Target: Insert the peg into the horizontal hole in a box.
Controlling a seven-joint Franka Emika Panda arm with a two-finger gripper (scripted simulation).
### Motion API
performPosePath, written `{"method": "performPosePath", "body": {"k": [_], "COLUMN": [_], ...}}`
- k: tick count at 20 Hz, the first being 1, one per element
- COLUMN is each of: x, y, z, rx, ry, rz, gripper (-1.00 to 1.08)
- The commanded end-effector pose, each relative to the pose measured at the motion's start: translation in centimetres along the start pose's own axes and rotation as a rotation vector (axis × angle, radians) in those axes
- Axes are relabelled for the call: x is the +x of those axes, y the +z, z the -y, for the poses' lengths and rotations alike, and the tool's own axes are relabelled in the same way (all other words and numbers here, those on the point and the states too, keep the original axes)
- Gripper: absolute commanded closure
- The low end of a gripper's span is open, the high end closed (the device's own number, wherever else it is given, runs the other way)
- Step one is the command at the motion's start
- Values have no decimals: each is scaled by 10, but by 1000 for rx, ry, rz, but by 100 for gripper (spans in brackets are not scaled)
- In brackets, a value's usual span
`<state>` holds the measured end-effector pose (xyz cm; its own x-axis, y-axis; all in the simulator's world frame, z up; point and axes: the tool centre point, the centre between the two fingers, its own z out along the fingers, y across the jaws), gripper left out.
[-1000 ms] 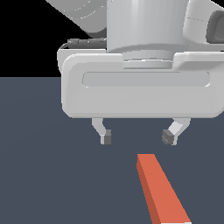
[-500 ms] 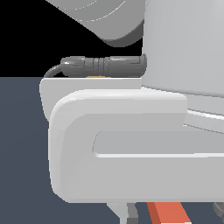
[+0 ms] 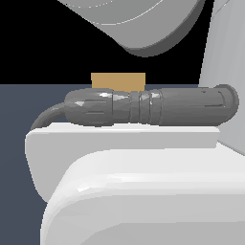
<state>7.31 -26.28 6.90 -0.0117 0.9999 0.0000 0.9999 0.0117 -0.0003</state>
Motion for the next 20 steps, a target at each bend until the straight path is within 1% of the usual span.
{"method": "performPosePath", "body": {"k": [1, 9, 16, 20], "x": [-3, -3, -4, -4], "y": [1, 7, 41, 52], "z": [-2, -2, -1, -1], "rx": [0, 0, 0, 0], "ry": [-1, -1, -1, -1], "rz": [0, 0, 0, 0], "gripper": [-92, -92, -92, -92]}}
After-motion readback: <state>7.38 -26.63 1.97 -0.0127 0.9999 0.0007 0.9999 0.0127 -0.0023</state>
